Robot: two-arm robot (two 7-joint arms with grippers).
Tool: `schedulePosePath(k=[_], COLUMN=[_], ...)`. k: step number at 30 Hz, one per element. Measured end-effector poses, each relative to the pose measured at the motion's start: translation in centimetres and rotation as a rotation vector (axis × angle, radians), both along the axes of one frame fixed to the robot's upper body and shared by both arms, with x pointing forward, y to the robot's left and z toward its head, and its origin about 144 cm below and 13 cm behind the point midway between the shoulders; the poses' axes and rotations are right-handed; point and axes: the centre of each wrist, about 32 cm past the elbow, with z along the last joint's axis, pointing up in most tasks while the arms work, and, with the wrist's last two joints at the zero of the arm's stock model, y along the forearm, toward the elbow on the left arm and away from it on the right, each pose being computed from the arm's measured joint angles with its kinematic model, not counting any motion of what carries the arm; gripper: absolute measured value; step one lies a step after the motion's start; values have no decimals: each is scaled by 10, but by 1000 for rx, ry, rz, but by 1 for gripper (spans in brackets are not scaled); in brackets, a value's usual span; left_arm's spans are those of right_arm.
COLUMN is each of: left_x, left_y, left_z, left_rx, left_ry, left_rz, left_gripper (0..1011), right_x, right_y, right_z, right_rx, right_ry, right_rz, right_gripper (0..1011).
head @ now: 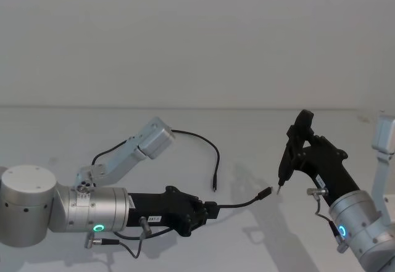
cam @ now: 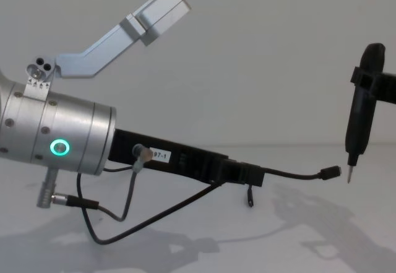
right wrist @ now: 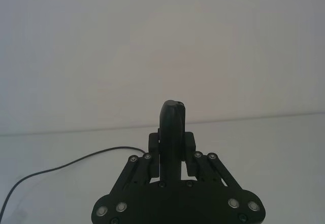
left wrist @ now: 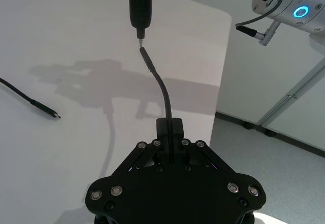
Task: Pick up the data cable with the one hand.
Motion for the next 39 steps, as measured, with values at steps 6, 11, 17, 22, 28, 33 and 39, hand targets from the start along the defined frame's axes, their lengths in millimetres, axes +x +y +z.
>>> schedulePosePath(k=[6, 11, 17, 22, 28, 33, 39], left_x=[0, 0, 0, 0, 0, 0, 0], left_y=[0, 0, 0, 0, 0, 0, 0], left_z=[0, 0, 0, 0, 0, 0, 0], left_rx=[0, 0, 0, 0, 0, 0, 0], left_ry=[0, 0, 0, 0, 0, 0, 0], left_rz=[0, 0, 0, 0, 0, 0, 0], left_gripper=[40, 40, 40, 40, 40, 40, 40], right_x=[0, 0, 0, 0, 0, 1, 1], right_y=[1, 2, 3, 3, 1, 0, -2], right_z=[2, 5, 7, 9, 10, 11, 11], right_rx=[22, 39, 54, 62, 69, 71, 70], right_ry=[11, 17, 20, 22, 24, 27, 35], right_rz=[4, 10, 16, 20, 22, 23, 23], right_gripper=[279, 279, 279, 279, 279, 279, 279])
